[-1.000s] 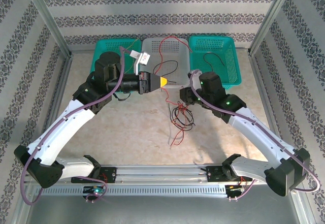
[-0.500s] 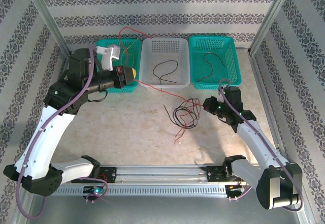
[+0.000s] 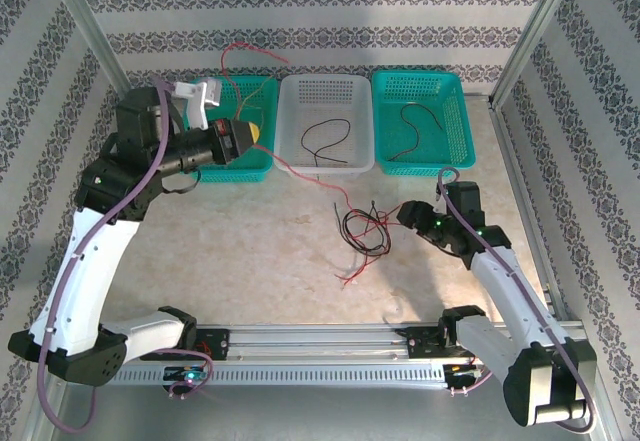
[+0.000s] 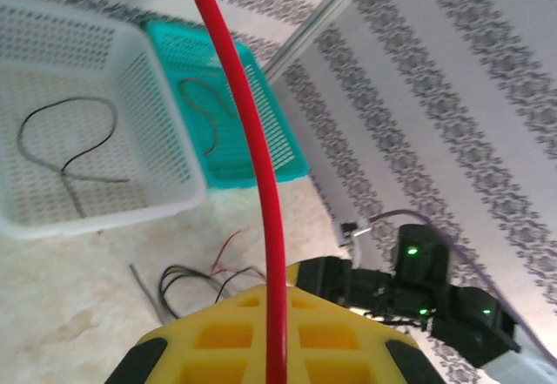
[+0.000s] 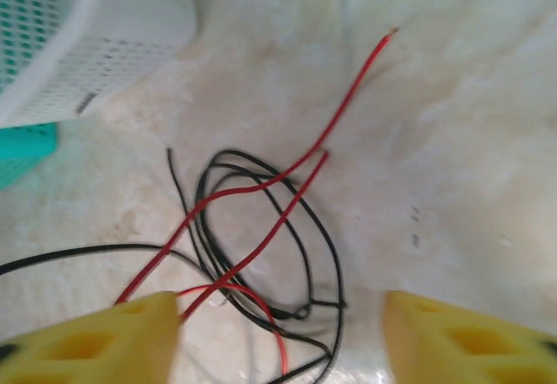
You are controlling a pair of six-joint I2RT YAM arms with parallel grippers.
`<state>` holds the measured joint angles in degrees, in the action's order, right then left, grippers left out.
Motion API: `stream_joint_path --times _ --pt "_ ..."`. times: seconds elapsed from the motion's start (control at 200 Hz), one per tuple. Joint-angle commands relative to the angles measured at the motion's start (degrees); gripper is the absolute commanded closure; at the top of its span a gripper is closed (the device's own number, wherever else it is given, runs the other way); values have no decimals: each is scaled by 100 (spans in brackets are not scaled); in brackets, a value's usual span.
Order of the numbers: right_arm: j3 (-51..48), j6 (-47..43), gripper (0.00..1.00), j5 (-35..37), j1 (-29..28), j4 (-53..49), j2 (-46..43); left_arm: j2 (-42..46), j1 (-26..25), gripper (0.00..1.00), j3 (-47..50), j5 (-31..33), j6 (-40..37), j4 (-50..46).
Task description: Untangle the cables
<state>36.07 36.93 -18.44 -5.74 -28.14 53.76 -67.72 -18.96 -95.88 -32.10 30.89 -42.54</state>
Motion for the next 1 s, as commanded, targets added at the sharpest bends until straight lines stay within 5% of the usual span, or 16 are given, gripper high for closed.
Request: stream_joint_path --times 0.0,0.16,0.45,0.66,0.994 --pt "581 -474 29 427 -16 -939 -42 -122 76 100 -511 -629 49 391" --pt "1262 -586 28 606 -481 -1283 142 -318 34 100 -852 -1088 -9 211" --pt "1507 103 27 1200 -2257 190 1125 -922 -248 100 -1643 -1224 132 209" --pt "569 848 35 811 -2341 1609 2086 -1289 -293 100 -2335 -994 112 89" --pt "-413 1113 55 855 -2256 2165 2639 -1973 -268 100 -3784 -245 -143 -463"
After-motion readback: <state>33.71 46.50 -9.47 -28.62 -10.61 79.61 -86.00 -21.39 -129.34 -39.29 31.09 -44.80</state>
